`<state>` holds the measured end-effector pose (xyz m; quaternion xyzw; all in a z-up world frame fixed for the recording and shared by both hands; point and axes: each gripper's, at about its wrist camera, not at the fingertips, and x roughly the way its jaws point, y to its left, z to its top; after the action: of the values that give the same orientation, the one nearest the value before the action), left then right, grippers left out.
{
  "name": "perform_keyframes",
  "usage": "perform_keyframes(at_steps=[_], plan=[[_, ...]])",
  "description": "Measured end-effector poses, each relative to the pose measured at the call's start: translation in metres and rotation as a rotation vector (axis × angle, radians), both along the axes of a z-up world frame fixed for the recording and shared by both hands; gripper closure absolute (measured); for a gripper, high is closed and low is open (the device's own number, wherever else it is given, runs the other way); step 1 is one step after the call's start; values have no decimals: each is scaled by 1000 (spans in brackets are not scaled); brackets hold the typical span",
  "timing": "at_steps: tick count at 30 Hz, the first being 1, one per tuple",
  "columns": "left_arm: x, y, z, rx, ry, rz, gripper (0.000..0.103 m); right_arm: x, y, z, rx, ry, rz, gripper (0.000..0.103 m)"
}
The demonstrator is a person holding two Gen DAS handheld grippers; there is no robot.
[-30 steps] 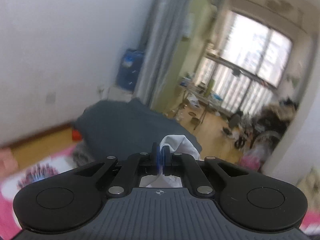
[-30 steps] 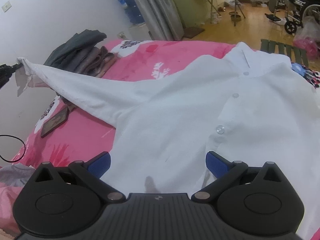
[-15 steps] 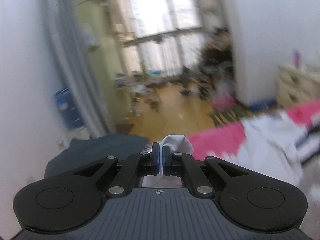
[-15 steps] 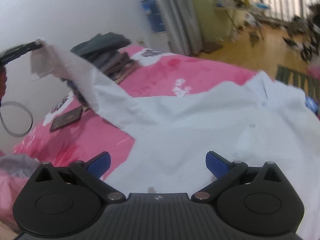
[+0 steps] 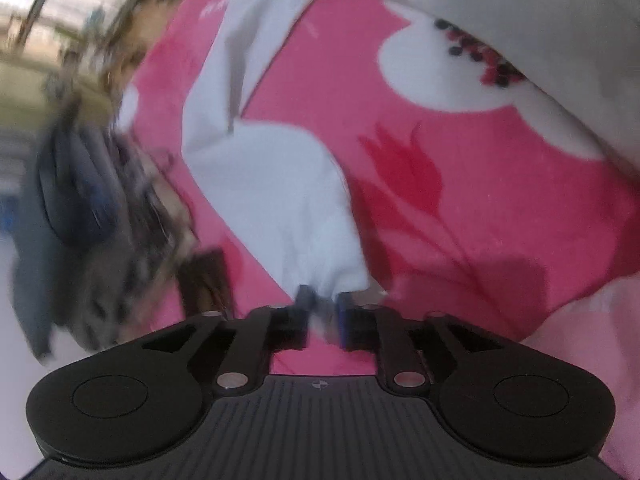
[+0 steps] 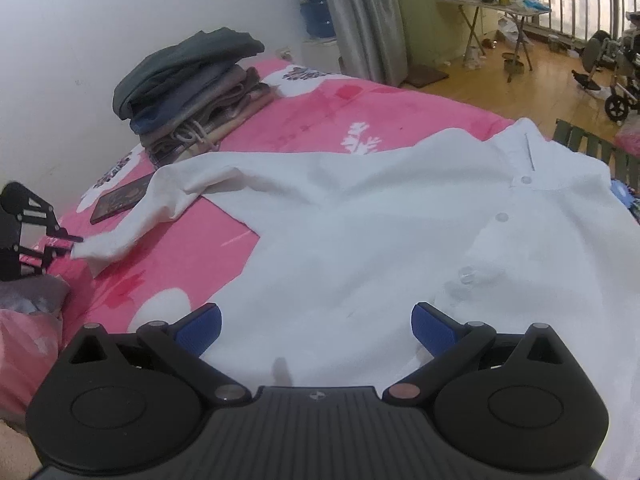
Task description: Fold clothes
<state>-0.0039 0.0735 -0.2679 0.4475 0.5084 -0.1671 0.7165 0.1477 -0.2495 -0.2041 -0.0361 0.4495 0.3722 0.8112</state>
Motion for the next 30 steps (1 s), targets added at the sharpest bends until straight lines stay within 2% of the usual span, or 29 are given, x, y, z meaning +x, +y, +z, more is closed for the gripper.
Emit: perform_keyframes(at_steps=[4, 7, 11, 13, 16, 17, 22, 26, 29, 30], plan=[[6, 20, 23, -123, -45, 148, 58, 3, -4, -1, -2, 12, -16, 0], [10, 37, 43, -203, -90, 263, 47, 5, -6, -2, 0, 26, -31, 0], [23, 61, 63, -302, -159, 447, 47, 4, -8, -1, 5, 29, -34, 0], [28, 70, 68, -320, -200, 534, 47, 3, -8, 1, 5, 21, -32, 0], [33, 77, 69, -386, -195, 609, 47, 2, -6, 6, 27, 10, -26, 0], [33, 75, 67, -393, -189, 606, 47, 1, -3, 9, 38, -1, -17, 0], [34, 61, 56, -372, -152, 590, 47, -43, 69, 16, 60, -155, 274, 2], [30, 82, 56, -409, -172, 722, 47, -79, 127, 21, 77, -279, 507, 7], [26, 98, 55, -436, -187, 820, 47, -122, 185, 6, 97, -399, 703, 10], [25, 103, 55, -445, -192, 853, 47, -134, 205, 1, 98, -426, 731, 12]])
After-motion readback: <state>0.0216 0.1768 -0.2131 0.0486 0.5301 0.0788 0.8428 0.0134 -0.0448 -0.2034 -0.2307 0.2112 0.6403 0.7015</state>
